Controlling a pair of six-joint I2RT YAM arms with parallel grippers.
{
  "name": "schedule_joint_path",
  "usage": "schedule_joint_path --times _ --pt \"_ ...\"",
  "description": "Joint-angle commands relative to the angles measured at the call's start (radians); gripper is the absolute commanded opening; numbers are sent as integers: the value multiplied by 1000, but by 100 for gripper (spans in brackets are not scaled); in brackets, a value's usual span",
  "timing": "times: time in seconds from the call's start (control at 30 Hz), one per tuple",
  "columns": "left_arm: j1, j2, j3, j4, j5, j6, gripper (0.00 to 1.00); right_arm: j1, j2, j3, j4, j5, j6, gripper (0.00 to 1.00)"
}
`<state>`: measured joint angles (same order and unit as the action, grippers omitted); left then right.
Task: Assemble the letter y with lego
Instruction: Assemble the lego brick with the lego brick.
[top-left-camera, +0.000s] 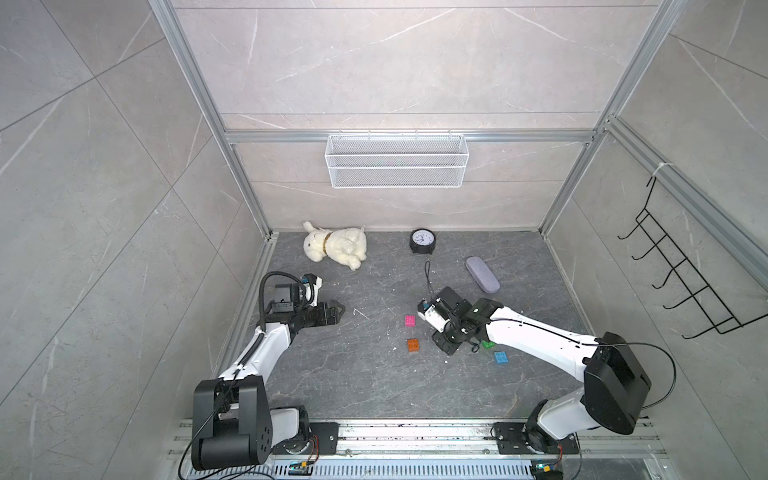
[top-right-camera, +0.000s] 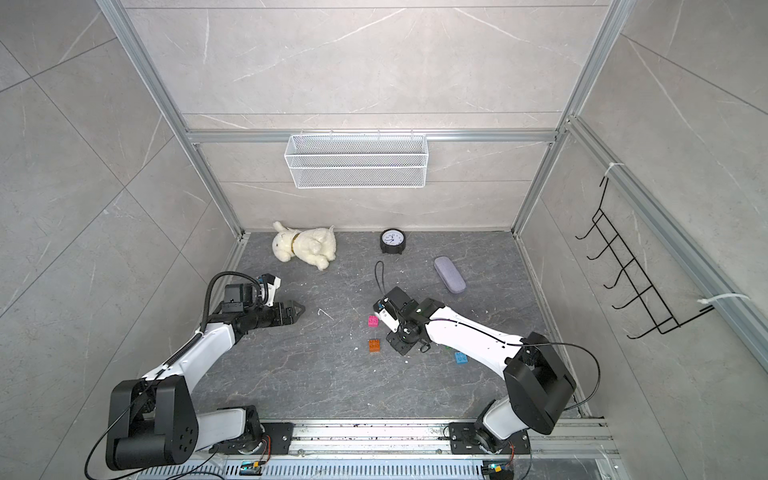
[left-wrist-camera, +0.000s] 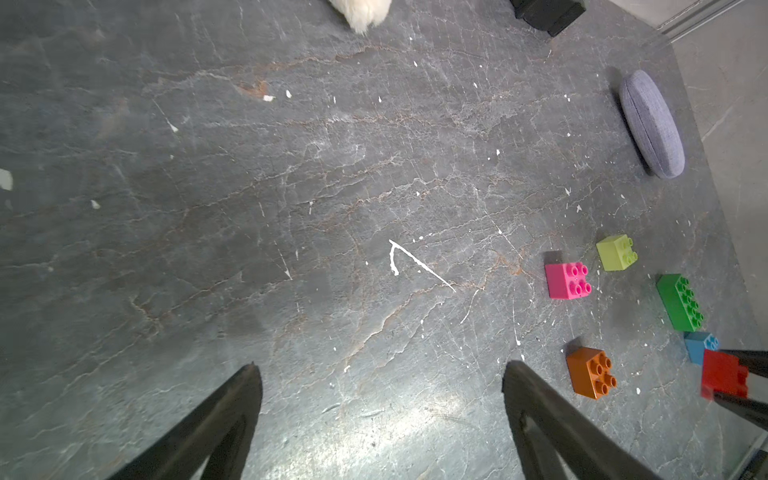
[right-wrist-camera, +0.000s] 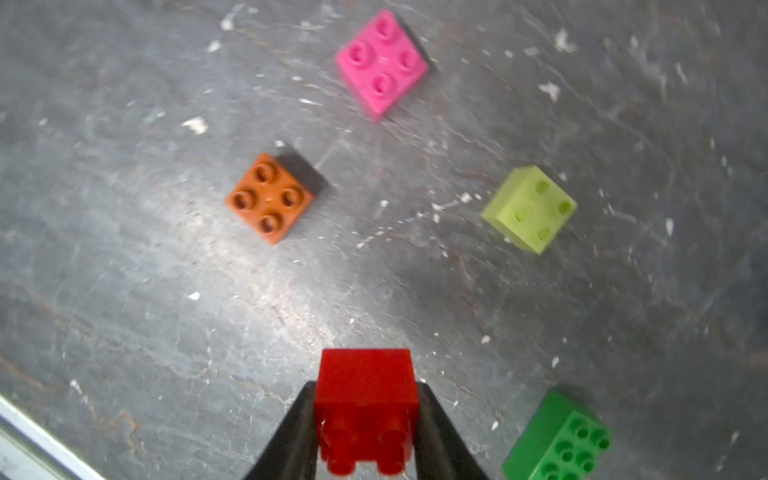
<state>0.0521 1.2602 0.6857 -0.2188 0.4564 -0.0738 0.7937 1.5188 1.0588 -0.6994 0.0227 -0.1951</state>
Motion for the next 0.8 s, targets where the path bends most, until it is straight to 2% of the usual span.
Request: schedule_joint_path --times 0.0,0.13,0.2,0.77 --pt "32 -34 9 -11 20 36 94 15 18 43 -18 -44 -323 37" --pt "65 -39 6 -13 24 43 95 16 40 69 -29 -111 -520 36" --pt "78 -38 8 -14 22 45 95 20 67 96 -42 -121 -569 36" --pt "126 -8 13 -25 27 48 95 90 354 336 -166 1 -656 31"
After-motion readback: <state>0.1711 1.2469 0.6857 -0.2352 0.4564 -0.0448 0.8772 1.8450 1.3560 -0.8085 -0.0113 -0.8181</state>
